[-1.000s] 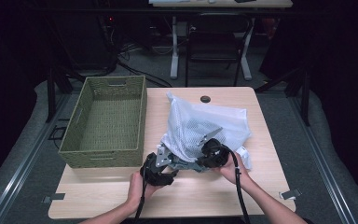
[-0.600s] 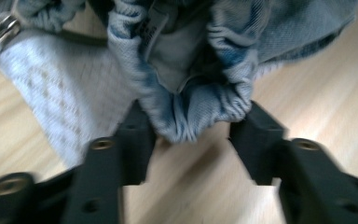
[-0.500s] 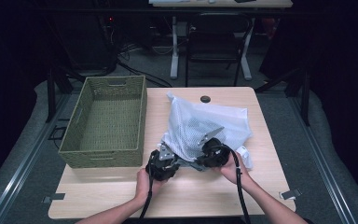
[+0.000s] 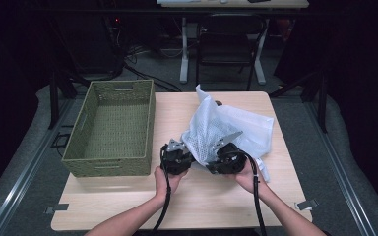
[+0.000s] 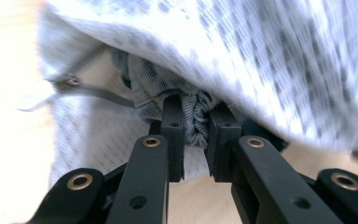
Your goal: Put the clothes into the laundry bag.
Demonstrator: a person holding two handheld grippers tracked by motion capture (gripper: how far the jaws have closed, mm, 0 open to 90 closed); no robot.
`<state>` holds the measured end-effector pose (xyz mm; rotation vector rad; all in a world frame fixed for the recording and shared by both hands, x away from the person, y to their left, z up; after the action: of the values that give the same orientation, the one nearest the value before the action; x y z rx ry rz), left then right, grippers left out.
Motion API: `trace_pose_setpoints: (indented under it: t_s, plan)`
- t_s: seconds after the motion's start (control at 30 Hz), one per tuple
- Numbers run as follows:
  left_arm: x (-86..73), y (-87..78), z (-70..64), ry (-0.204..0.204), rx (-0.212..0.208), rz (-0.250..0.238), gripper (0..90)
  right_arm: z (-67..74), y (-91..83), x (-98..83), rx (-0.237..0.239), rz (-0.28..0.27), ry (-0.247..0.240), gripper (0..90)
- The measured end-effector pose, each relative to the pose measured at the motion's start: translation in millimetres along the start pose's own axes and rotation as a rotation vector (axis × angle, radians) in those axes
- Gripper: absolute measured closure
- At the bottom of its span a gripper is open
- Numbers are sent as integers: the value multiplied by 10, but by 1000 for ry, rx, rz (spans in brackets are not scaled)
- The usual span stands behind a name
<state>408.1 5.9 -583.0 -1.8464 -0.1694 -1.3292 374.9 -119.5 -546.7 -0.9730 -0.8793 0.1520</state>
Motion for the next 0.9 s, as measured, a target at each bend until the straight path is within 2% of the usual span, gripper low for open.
trace_pose_setpoints:
  t_s: [0.2, 0.33, 0.37, 0.4, 0.47, 0.5, 0.63, 0.7, 0.73, 0.77, 0.8, 0.9]
  plan:
    - [-119, 91, 53, 38, -6, 76, 769, -102, 84, -55, -22, 32, 6, 881]
    - [-194, 35, 78, 87, -11, 122, 614, -112, 86, -63, -28, 38, 2, 881]
    - [-209, -15, 99, 119, 9, 139, 584, -112, 83, -63, -28, 38, 4, 881]
    - [-218, -46, 106, 124, 13, 150, 524, -113, 80, -66, -30, 40, 6, 881]
    - [-219, -105, 124, 137, 35, 151, 502, -115, 76, -64, -30, 39, 5, 881]
    - [-217, -127, 139, 156, 45, 153, 491, -119, 76, -62, -31, 42, 0, 881]
    - [-225, -214, 220, 145, 93, 162, 467, -135, 67, -57, -32, 42, 1, 881]
    - [-238, -231, 273, 124, 119, 166, 480, -138, 64, -60, -32, 44, -2, 881]
    - [-242, -234, 301, 118, 148, 164, 485, -142, 61, -63, -33, 44, 1, 881]
    - [-249, -243, 322, 123, 153, 182, 494, -148, 61, -64, -34, 45, 0, 881]
    - [-253, -231, 334, 114, 161, 181, 500, -142, 58, -69, -35, 47, 14, 881]
    - [-267, -151, 374, 100, 185, 207, 514, -164, 57, -67, -35, 47, 0, 881]
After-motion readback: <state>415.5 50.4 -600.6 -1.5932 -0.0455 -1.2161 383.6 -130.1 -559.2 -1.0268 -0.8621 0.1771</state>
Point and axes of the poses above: each handheld gripper's, and its own axes: y roughly forward along the jaws, x roughly out of its top, z roughly to its left, the point moved 7 cm from there along y, roughly forward along the jaws, and after that the axes turned 12 degrees about y, right-handed, at the moved point
